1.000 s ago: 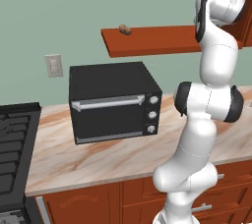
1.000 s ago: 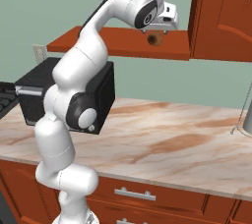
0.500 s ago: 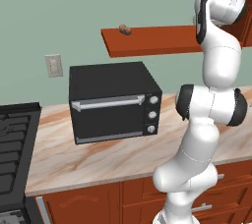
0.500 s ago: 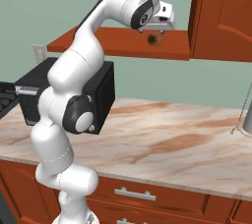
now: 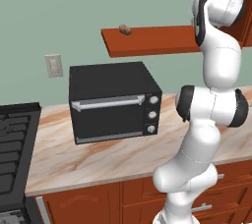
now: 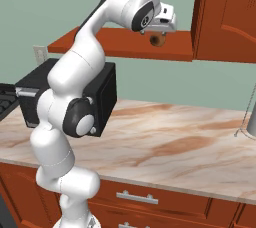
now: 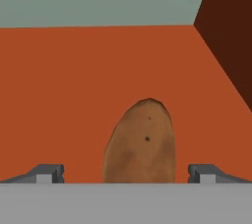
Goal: Pick the potatos from the cabinet and place them in one bowl. Pick the tangerine from the sink and place it in the other bowl.
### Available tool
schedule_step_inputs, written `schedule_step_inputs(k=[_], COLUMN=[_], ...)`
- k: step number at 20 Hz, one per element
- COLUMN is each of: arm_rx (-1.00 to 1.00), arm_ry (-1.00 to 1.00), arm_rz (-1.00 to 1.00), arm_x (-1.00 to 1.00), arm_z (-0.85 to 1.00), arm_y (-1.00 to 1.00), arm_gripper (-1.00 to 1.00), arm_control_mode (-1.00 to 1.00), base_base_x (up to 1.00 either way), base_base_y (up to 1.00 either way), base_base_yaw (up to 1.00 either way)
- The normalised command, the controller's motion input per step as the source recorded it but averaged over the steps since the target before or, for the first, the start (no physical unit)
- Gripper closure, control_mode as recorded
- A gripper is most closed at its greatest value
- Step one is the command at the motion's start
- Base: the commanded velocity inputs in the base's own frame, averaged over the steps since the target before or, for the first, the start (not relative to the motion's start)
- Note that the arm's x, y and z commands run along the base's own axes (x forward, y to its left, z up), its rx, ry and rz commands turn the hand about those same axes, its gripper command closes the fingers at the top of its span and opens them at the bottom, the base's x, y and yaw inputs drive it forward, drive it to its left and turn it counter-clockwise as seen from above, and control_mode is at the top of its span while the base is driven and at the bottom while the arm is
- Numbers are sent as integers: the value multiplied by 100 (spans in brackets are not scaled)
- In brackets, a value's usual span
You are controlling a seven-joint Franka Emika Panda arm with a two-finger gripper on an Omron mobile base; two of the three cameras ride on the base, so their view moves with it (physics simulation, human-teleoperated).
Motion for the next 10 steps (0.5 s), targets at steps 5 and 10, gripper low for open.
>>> schedule_step_inputs(k=[5,10], arm_rx=[0,0], arm_ry=[0,0], arm_rz=[0,0], arm_x=[1,0], arm_z=[-3,-7], arm_y=[-6,-11], arm_gripper=[-100,-100], arm_control_mode=[-100,-100], base_base_x=[0,0], base_base_y=[0,0], base_base_yaw=[0,0])
